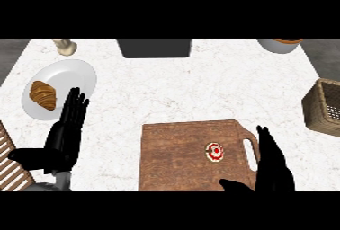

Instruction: Pick the cupcake from the cutting board and place it in the basket

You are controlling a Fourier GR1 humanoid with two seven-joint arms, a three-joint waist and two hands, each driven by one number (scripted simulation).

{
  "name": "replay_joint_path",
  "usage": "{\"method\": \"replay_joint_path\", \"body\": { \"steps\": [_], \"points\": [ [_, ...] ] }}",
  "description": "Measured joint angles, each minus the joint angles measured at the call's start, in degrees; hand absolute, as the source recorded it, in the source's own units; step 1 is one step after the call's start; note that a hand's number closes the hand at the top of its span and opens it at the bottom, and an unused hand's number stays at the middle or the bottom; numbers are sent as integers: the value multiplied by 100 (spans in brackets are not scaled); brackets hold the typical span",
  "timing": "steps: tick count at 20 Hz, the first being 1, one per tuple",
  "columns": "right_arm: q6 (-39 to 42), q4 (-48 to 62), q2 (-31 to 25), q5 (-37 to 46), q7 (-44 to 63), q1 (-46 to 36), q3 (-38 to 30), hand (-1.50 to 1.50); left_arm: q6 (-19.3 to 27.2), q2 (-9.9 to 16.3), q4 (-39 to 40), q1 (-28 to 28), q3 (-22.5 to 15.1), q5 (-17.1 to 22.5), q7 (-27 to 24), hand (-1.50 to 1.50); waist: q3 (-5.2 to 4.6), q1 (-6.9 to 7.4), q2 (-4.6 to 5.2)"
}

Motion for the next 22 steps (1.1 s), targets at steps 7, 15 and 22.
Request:
{"method": "replay_joint_path", "body": {
  "steps": [7,15,22],
  "points": [
    [2007,-1219,292,255,1647,-614,809,-150,-45,-28,-23,-82,-81,-52,98,0,41,147,35],
    [2652,-1310,313,244,2231,-1087,907,-150,-86,-26,-104,-51,-73,-87,119,0,63,212,59],
    [2842,-1158,314,50,2367,-1328,769,-150,-83,-19,-245,-11,-52,-137,206,0,79,209,60]
  ]
}}
